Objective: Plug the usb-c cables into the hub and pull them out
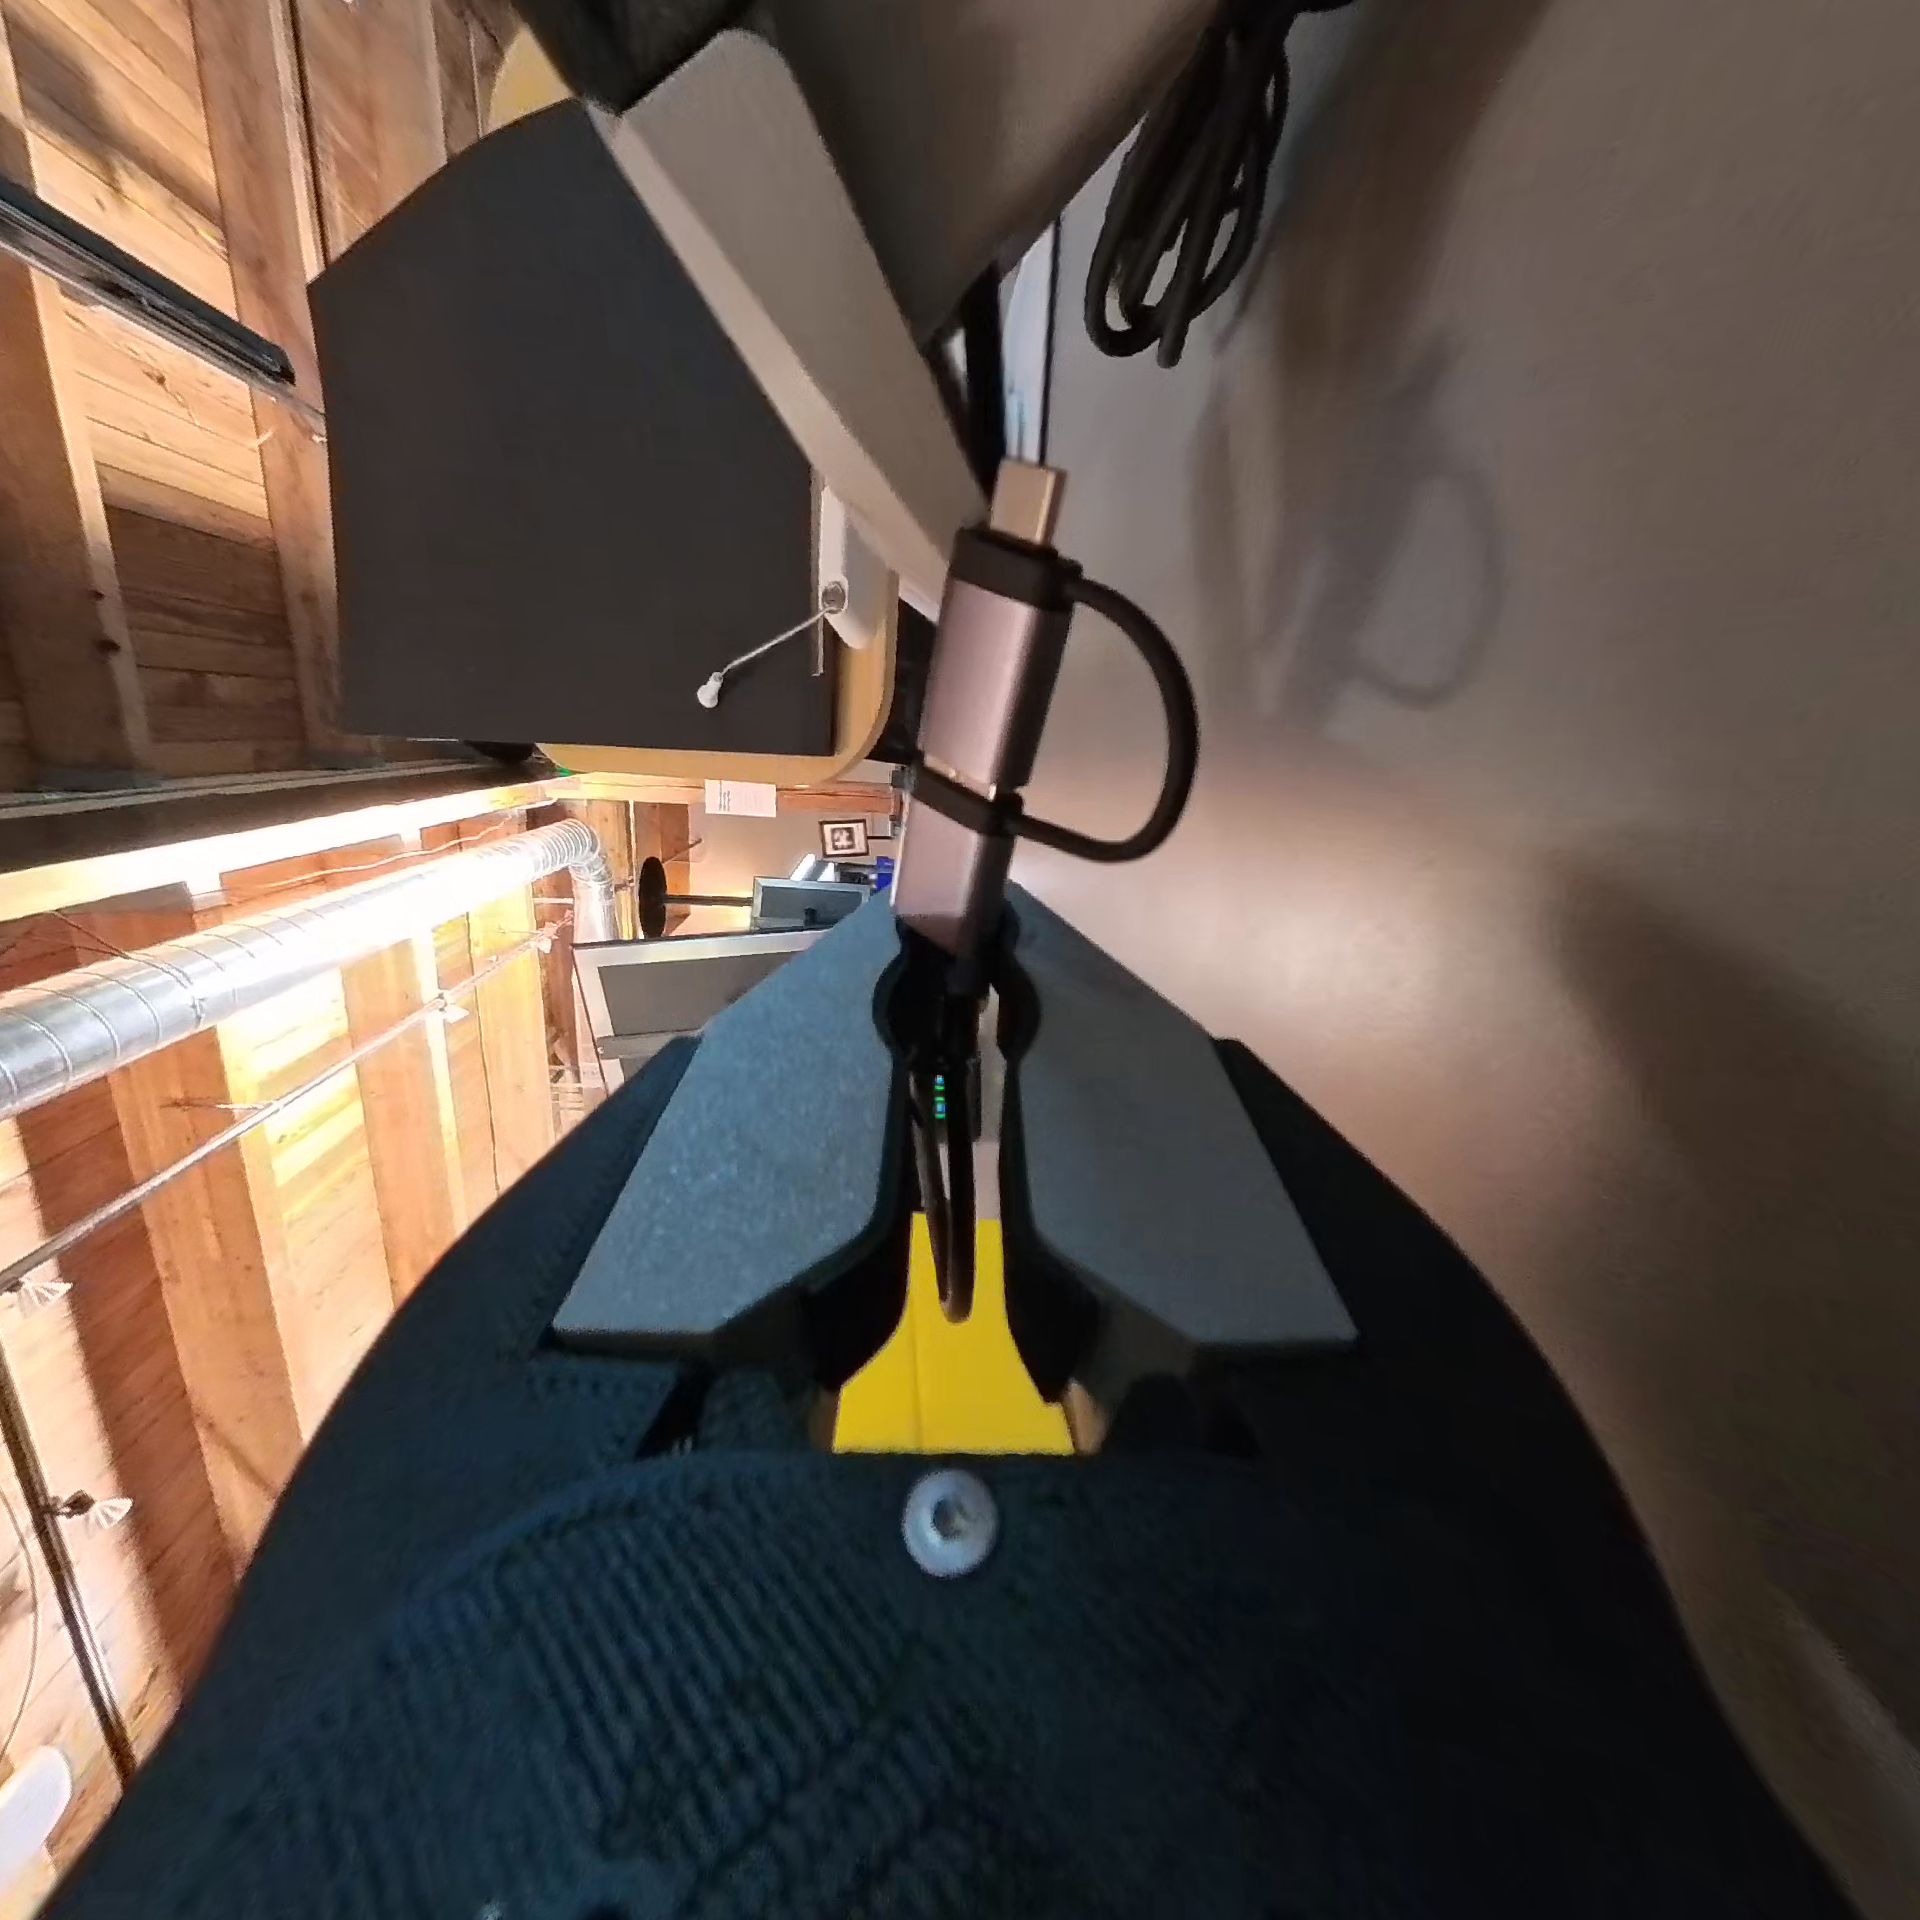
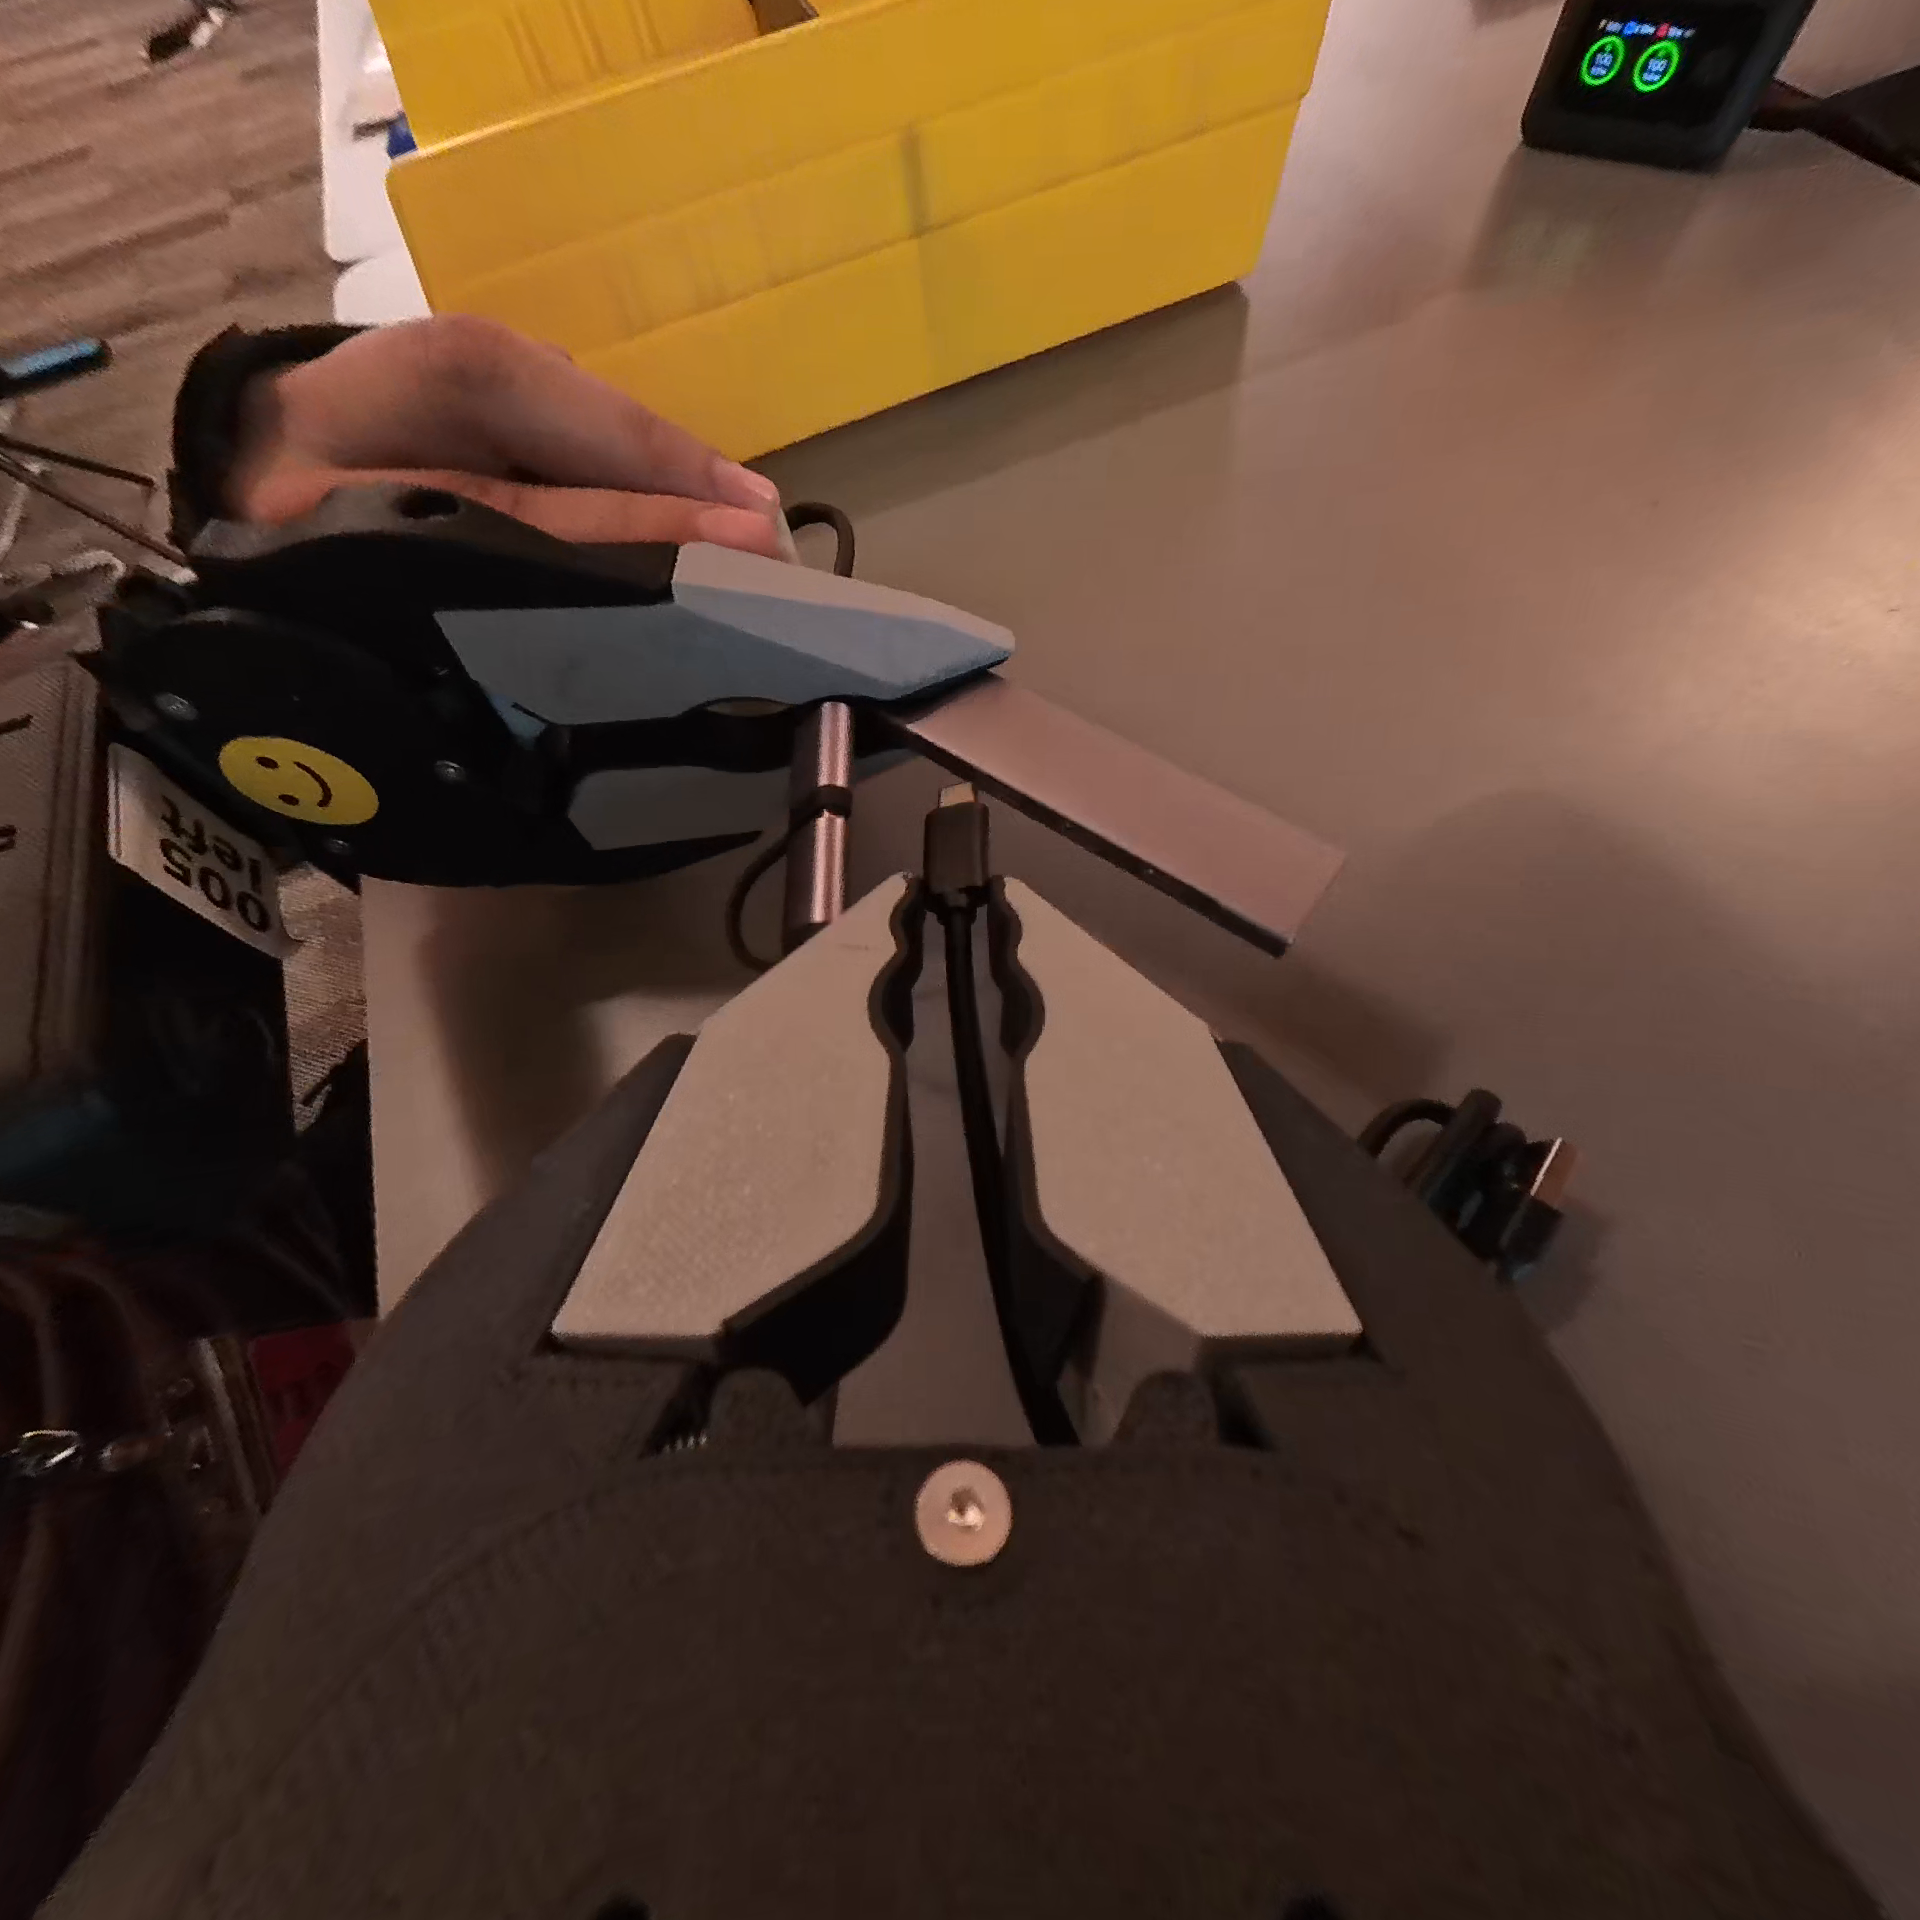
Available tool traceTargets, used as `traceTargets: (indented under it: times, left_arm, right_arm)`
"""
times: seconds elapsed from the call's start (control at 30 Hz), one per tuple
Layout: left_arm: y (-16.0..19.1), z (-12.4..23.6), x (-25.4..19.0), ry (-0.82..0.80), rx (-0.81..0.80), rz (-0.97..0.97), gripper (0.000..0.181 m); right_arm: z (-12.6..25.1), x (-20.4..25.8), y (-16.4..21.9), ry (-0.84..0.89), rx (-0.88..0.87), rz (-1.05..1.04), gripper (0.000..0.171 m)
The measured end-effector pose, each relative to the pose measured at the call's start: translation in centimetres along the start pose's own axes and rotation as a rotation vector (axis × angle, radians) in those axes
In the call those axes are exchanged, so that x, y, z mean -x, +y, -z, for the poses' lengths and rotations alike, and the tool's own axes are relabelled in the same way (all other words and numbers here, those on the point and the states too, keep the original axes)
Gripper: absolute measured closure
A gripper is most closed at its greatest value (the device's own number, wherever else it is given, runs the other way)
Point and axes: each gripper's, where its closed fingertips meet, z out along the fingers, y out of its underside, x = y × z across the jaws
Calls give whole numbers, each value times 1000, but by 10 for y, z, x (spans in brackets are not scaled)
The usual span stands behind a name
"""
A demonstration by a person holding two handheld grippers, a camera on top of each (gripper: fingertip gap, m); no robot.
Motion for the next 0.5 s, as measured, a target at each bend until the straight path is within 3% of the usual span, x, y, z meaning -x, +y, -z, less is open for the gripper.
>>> traceTargets:
  times: [0.33,0.5]
  left_arm:
    - [-1,1,0,-10,1,-21,175]
    - [-16,11,5,-37,-74,-40,175]
  right_arm:
    - [2,-5,-2,-5,-26,-72,161]
    - [7,-7,-8,-7,-67,-98,162]
